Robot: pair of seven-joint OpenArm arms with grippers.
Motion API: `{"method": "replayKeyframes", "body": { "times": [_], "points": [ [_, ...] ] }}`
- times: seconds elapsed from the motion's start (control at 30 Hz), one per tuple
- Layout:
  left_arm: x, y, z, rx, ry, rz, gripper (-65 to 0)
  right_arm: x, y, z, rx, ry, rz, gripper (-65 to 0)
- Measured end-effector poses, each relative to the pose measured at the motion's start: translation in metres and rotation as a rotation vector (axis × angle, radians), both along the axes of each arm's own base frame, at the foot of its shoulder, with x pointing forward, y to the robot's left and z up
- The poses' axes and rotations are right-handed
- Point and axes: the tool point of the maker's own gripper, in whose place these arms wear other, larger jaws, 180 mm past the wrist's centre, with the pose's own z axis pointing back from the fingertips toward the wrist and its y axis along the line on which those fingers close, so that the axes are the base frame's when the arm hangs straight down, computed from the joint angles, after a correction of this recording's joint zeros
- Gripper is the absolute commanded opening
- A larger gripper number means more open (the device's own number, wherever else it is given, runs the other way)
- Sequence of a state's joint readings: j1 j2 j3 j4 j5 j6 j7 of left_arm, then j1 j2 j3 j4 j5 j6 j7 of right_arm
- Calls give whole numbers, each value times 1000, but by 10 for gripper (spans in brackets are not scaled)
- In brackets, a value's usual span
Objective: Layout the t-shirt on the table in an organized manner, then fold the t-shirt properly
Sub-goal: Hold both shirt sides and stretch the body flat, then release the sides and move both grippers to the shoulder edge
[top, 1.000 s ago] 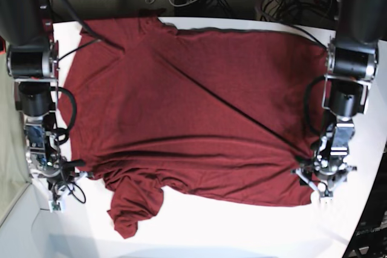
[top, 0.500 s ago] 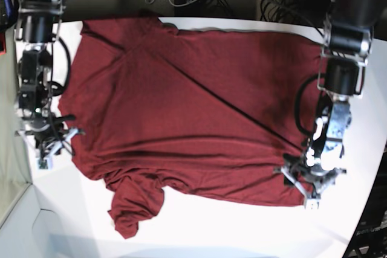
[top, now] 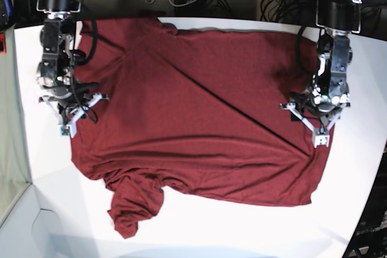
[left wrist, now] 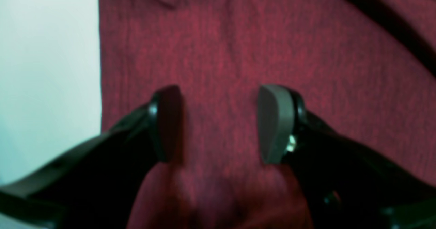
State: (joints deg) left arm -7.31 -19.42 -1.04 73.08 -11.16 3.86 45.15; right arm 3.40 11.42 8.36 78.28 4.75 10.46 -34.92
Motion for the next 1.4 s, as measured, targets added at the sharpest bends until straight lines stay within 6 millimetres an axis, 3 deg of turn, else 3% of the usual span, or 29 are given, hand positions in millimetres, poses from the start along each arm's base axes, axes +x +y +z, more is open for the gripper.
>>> {"method": "replayKeyframes", "body": {
  "times": [0.13,0.43,0.73,0.83,0.97,1.13,1.2,1.4],
  "points": [
    [12,12,-9,2,-85,18,-298,23,-7,-7,23,3,-27,-650],
    [56,43,-7,21,-161,90,-298,83,-27,-10,43,-86,-51,-650],
    [94,27,4,18,-153,86,-298,115,-26,-2,37,-94,-31,-650],
    [99,14,6,10,-148,61,-298,117,-26,8,21,-101,-23,-650],
    [101,9,14,1,-156,49,-298,117,-34,38,-27,-173,-6,-650],
    [114,4,50,10,-259,14,-298,104,-28,65,-73,-227,32,-650],
    [110,-4,58,5,-272,-6,-298,96,-27,74,-66,-239,22,-650],
    [82,-42,95,-11,-335,-102,-298,56,-64,104,-110,-246,-83,-650]
  ]
}}
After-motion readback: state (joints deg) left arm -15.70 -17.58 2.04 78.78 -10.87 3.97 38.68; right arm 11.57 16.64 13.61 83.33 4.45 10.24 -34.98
